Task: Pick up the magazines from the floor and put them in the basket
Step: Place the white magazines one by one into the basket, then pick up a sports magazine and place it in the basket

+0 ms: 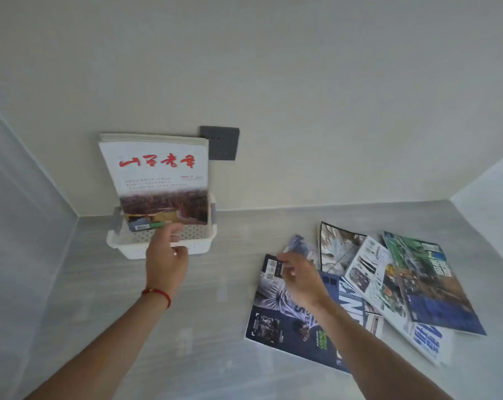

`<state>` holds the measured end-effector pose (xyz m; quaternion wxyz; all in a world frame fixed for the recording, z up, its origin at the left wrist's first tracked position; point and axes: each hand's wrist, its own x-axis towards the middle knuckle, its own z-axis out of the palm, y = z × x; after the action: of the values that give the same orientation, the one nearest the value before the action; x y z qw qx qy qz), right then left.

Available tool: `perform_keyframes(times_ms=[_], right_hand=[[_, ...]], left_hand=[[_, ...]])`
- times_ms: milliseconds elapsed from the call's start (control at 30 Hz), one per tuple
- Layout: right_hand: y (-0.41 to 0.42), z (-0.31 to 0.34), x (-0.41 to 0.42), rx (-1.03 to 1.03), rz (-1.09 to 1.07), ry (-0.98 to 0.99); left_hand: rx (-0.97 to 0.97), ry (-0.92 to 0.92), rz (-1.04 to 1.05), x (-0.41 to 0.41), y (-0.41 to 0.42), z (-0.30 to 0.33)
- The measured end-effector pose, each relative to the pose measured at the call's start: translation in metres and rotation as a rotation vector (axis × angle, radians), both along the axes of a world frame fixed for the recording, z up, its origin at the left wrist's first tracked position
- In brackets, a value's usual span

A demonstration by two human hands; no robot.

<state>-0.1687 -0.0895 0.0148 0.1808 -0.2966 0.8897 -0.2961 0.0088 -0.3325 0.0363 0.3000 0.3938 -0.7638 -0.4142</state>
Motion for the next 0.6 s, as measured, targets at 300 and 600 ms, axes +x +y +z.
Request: perform_keyframes(times_ms=[300, 600], right_hand=[[0.184, -0.014, -0.071, 0.386, -0.27, -0.038], [0.215, -0.055, -0.04, 0.469, 0.006, 0.118]], left_hand=[[0.235, -0.335, -0.509, -0.048, 0.179, -0.028], [0.335, -0.529, -0.522, -0.121, 0.266, -0.032]])
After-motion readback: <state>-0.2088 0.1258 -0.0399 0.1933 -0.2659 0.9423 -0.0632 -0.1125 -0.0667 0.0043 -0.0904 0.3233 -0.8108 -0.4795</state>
